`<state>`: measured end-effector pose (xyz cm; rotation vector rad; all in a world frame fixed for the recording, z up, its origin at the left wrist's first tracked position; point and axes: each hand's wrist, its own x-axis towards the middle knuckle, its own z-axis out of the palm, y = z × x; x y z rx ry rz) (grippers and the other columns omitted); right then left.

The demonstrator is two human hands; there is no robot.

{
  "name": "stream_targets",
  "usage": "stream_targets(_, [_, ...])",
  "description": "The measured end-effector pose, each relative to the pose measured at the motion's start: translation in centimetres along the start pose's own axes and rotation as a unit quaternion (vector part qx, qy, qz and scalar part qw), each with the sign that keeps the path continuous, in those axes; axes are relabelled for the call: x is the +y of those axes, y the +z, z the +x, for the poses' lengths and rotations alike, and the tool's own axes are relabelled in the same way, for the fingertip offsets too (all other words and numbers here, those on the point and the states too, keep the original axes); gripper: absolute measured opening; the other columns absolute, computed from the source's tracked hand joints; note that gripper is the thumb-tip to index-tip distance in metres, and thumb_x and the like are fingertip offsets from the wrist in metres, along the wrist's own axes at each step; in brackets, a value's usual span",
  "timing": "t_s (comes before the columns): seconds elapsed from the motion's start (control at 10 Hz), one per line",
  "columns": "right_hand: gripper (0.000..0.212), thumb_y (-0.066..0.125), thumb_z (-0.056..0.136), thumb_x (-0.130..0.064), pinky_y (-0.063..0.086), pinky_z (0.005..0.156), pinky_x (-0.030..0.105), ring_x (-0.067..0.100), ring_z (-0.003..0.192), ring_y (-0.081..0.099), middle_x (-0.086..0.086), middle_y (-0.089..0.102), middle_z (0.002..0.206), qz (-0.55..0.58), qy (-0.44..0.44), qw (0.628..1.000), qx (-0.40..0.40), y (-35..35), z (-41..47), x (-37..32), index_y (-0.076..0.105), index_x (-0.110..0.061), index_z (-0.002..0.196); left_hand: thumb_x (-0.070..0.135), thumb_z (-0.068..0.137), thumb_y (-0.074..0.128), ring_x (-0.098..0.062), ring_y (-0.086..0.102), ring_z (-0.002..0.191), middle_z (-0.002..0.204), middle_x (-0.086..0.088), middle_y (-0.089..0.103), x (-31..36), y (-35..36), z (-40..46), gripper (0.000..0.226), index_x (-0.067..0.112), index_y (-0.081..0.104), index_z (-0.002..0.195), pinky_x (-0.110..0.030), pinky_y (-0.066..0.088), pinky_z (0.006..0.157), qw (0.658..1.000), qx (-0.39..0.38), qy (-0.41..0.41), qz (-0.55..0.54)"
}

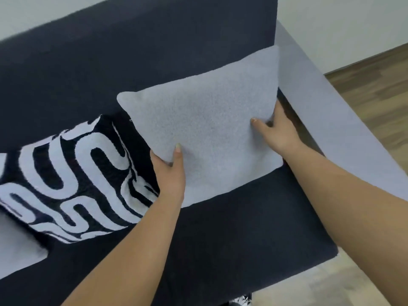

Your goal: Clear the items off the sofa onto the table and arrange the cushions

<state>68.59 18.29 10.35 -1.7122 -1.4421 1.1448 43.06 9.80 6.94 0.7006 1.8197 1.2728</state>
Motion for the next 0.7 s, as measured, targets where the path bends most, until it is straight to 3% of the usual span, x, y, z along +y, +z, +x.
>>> stream_targets(0.1, [0.087, 0.057, 0.097, -0.038, 0.039, 0.112, 0.040, 0.028, 0.137, 0.046, 0.003, 0.038, 0.157, -0.079, 0.102, 0.986, -0.103, 1.8, 2.8, 0.7, -0.003, -0.027, 0.159, 0.050, 0.100, 0.055, -0.004, 0.045, 0.124, 0.137, 0.016, 0.045, -1.0, -0.9, 1.5, 0.074, 0.028, 0.019, 0.160, -0.023, 0.038, 0.099, 0.989, -0.084, -0.104, 0.064])
stream_targets(0.2, [0.086, 0.059, 0.096, -0.035, 0.043, 0.108, 0.045, 0.032, 0.131, 0.050, 0.009, 0.043, 0.151, -0.070, 0.117, 0.990, -0.039, 3.7, 3.0, 1.1, 0.001, -0.024, 0.159, 0.048, 0.099, 0.058, -0.006, 0.049, 0.120, 0.129, 0.014, 0.048, -0.9, -1.7, 2.0, 0.070, 0.023, 0.028, 0.156, -0.021, 0.040, 0.092, 0.983, -0.103, -0.118, 0.095])
stream_targets(0.3, [0.063, 0.062, 0.090, -0.023, 0.047, 0.097, 0.041, 0.034, 0.121, 0.050, 0.019, 0.045, 0.138, -0.153, -0.003, 0.969, 0.193, 5.9, 0.2, 1.2, 0.037, -0.009, 0.146, 0.045, 0.089, 0.071, -0.020, 0.063, 0.101, 0.111, 0.002, 0.060, -1.0, -2.6, 1.4, 0.048, 0.014, 0.053, 0.122, -0.033, 0.054, 0.083, 0.972, 0.048, 0.037, 0.229])
stream_targets(0.4, [0.039, 0.058, 0.092, -0.015, 0.048, 0.088, 0.035, 0.028, 0.107, 0.056, 0.014, 0.055, 0.124, -0.170, -0.111, 0.958, 0.202, 8.9, -2.2, 0.4, 0.055, -0.008, 0.130, 0.032, 0.097, 0.060, -0.022, 0.064, 0.096, 0.107, -0.003, 0.065, -1.3, -2.5, 0.9, 0.023, 0.015, 0.061, 0.112, -0.043, 0.056, 0.088, 0.911, -0.024, 0.194, 0.364])
stream_targets(0.5, [0.071, 0.059, 0.092, -0.018, 0.039, 0.111, 0.039, 0.027, 0.138, 0.041, 0.012, 0.034, 0.156, -0.186, -0.073, 0.980, -0.022, 12.3, -3.3, 1.2, 0.026, -0.011, 0.155, 0.030, 0.101, 0.054, -0.020, 0.022, 0.154, 0.167, -0.003, 0.024, -2.8, -2.2, 1.3, 0.067, 0.017, 0.024, 0.160, -0.030, 0.020, 0.122, 0.858, -0.278, 0.086, 0.423])
stream_targets(0.6, [0.085, 0.059, 0.094, -0.023, 0.015, 0.123, 0.036, 0.025, 0.155, 0.002, 0.009, -0.003, 0.168, -0.187, -0.018, 0.978, -0.093, 14.3, -4.9, 1.2, 0.005, -0.013, 0.159, 0.029, 0.102, 0.055, -0.012, -0.007, 0.157, 0.172, 0.002, -0.004, -3.1, -3.2, 0.5, 0.076, 0.020, 0.010, 0.163, -0.028, 0.004, 0.124, 0.844, -0.352, 0.045, 0.403])
stream_targets(0.7, [0.066, 0.060, 0.095, -0.022, 0.032, 0.114, 0.036, 0.027, 0.151, 0.021, 0.010, 0.015, 0.165, -0.148, -0.004, 0.989, 0.029, 15.2, -6.9, -1.0, 0.029, -0.016, 0.153, 0.028, 0.102, 0.055, -0.015, 0.040, 0.145, 0.160, 0.001, 0.041, -2.1, -5.6, -0.5, 0.055, 0.020, 0.039, 0.154, -0.022, 0.031, 0.112, 0.907, -0.263, 0.068, 0.323])
